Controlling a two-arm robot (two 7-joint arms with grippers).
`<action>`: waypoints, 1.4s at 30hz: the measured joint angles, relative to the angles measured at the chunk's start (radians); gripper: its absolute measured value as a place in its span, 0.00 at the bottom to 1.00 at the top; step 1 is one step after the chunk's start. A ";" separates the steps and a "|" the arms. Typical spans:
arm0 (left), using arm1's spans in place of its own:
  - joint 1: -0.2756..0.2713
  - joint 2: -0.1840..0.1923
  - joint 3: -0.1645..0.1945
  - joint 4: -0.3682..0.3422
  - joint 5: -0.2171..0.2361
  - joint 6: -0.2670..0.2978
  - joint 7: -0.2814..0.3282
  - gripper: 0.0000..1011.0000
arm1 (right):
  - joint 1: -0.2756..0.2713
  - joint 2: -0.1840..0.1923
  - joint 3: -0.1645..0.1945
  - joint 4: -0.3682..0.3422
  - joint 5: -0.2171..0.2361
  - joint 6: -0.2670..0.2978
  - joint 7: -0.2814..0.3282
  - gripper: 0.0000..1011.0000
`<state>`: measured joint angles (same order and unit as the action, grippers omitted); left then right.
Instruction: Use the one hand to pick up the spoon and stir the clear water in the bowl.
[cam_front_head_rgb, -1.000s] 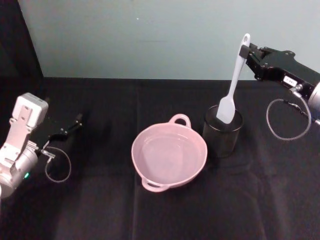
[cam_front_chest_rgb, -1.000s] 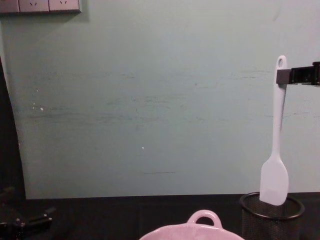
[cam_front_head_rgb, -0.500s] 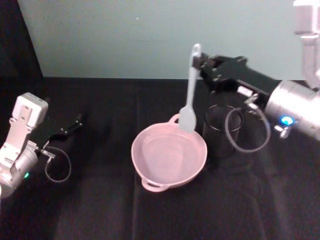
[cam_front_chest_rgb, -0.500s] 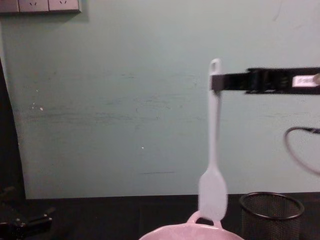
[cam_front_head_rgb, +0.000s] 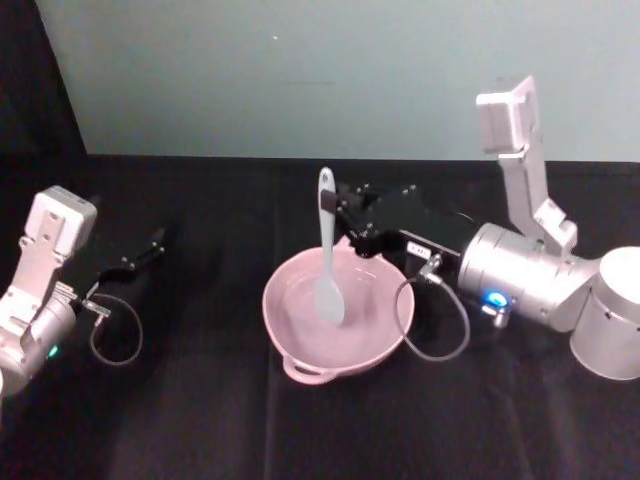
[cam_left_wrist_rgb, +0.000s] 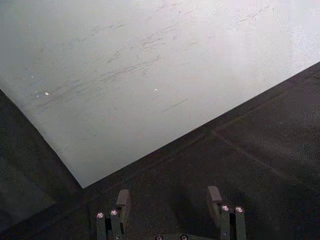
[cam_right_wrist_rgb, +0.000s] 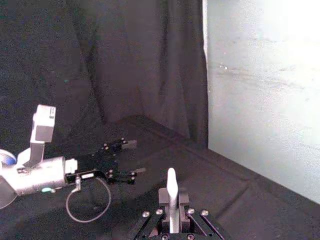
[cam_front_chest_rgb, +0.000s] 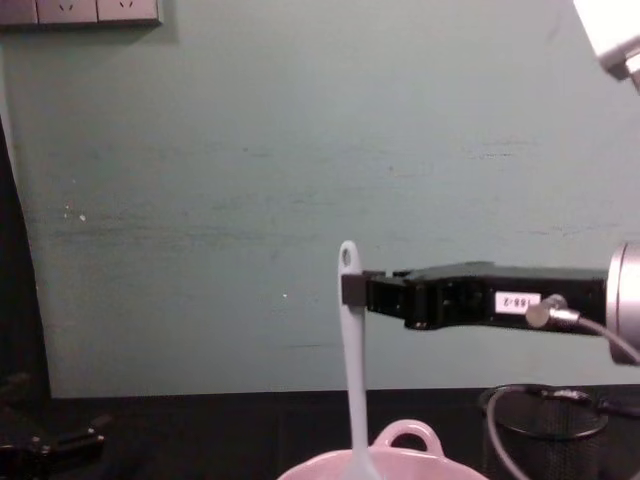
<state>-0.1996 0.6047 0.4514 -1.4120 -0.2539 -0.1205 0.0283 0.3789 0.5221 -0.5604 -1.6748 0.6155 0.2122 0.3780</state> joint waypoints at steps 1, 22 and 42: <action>0.000 0.000 0.000 0.000 0.000 0.000 0.000 1.00 | -0.003 -0.006 -0.002 0.007 -0.003 -0.004 0.006 0.11; 0.000 0.000 0.000 0.000 0.000 0.000 0.000 1.00 | 0.069 -0.107 0.030 0.220 -0.051 -0.057 0.062 0.11; 0.000 0.000 0.000 0.000 0.000 0.000 0.000 1.00 | -0.056 -0.011 0.075 0.018 -0.077 0.012 0.040 0.11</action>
<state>-0.1995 0.6047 0.4514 -1.4120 -0.2539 -0.1205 0.0283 0.3228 0.5112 -0.4855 -1.6566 0.5387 0.2238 0.4180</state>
